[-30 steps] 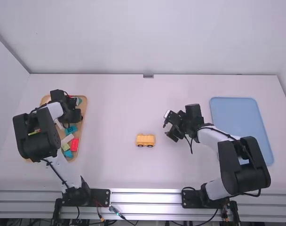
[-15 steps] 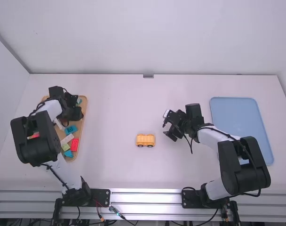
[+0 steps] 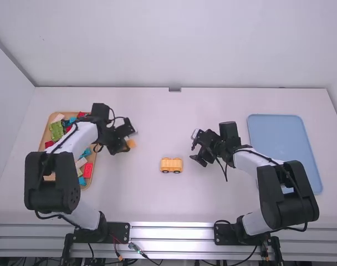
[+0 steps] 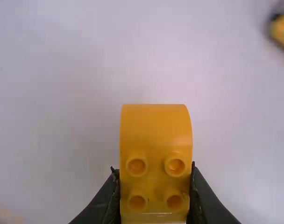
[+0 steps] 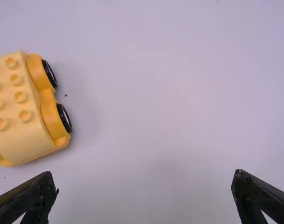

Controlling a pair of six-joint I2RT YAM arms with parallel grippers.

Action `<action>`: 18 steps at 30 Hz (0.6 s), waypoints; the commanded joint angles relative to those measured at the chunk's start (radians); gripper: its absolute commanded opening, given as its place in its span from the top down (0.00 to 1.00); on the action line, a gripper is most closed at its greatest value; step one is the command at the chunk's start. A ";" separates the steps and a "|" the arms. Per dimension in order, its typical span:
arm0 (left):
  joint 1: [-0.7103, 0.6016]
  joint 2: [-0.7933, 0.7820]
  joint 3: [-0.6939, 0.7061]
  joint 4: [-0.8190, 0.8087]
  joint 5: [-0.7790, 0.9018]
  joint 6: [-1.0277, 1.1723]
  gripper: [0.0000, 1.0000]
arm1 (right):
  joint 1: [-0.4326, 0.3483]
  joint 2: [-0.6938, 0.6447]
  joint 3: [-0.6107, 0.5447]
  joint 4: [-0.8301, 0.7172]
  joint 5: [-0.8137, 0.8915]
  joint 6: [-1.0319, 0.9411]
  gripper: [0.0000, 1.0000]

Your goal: Assemble lego blocks to make yellow taxi

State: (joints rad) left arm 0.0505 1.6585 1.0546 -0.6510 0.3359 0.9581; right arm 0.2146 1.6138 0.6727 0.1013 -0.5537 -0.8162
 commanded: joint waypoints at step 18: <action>-0.201 -0.008 -0.286 0.275 0.042 0.359 0.82 | -0.057 0.024 -0.162 0.248 -0.303 -0.070 0.01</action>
State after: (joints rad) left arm -0.1524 1.6585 0.7864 -0.3744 0.3351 1.2839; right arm 0.1566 1.6169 0.5240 0.3431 -0.8059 -0.8871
